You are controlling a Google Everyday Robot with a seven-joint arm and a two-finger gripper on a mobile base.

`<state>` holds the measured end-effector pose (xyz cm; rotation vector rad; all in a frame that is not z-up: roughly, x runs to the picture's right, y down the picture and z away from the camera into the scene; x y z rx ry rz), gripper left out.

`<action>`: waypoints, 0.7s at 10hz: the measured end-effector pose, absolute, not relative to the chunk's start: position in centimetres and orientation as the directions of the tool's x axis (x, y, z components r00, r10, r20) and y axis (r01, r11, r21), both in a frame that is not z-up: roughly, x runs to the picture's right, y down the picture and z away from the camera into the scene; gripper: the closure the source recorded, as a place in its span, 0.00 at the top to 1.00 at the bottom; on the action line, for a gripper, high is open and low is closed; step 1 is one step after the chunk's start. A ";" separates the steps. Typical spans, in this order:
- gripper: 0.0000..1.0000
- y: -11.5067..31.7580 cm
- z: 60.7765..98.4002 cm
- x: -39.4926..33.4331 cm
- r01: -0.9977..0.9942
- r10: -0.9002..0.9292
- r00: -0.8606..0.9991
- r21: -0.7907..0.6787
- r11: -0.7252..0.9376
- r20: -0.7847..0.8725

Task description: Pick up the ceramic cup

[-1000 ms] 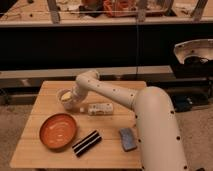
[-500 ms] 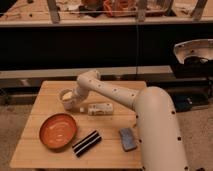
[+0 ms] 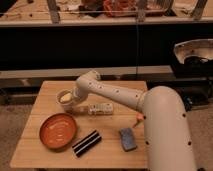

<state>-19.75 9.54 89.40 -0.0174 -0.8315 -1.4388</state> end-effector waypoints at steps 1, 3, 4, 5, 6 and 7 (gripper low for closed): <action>0.00 9.6 88.8 -20.0 0.861 -0.865 -0.100 0.478 0.172 0.492; 0.00 9.3 87.5 -20.0 0.852 -0.878 -0.107 0.498 0.161 0.467; 0.00 9.2 87.4 -19.7 0.852 -0.882 -0.100 0.498 0.164 0.461; 0.00 9.2 87.4 -19.6 0.851 -0.883 -0.097 0.498 0.165 0.459; 0.00 9.1 87.2 -19.5 0.853 -0.884 -0.091 0.494 0.168 0.459; 0.00 8.9 86.9 -19.1 0.856 -0.884 -0.077 0.486 0.179 0.461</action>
